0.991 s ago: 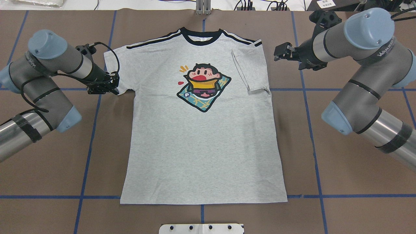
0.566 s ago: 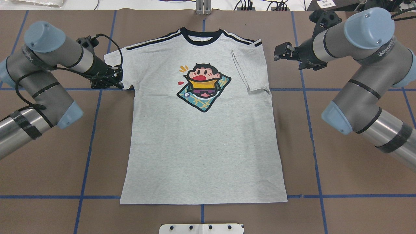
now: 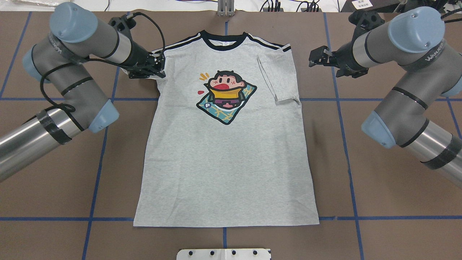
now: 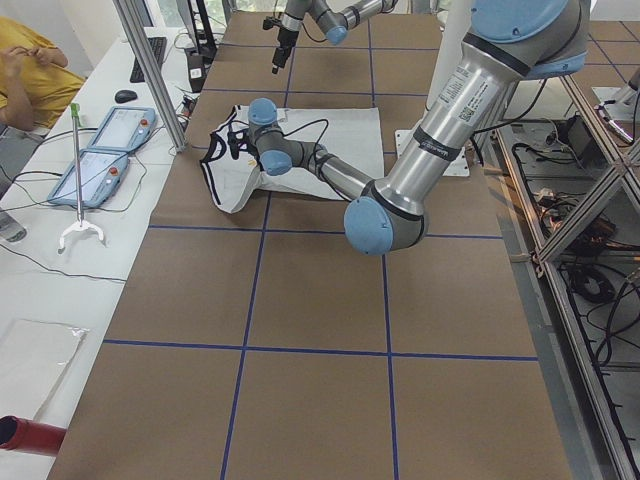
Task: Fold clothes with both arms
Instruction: 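Lower the left gripper onto the shirt shoulder near the collar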
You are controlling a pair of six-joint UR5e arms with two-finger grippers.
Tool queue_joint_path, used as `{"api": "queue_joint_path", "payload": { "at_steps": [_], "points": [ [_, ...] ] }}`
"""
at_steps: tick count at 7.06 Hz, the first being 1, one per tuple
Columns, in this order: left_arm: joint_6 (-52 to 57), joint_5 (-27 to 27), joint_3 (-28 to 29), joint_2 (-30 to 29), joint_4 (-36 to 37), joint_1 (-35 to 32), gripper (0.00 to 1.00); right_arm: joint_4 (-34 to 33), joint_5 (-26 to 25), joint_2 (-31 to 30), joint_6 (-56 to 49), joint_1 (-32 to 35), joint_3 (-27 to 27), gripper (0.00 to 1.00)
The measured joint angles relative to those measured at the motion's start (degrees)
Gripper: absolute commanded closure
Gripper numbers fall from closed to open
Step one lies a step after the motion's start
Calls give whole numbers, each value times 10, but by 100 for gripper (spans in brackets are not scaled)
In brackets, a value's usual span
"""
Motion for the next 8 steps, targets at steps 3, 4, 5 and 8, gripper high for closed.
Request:
{"api": "queue_joint_path", "payload": {
  "at_steps": [3,4,5,8],
  "points": [
    [2,98,3,-9,-4,54,100,2,-7,-7,0,0,-2,0],
    [4,121,6,-9,-4,64,61,2,-8,-7,0,0,-2,0],
    [5,138,8,-8,-5,71,32,2,-9,-6,0,-1,-2,0],
    [46,144,5,1,-5,61,31,3,-9,-1,0,-1,-3,0]
  ]
}}
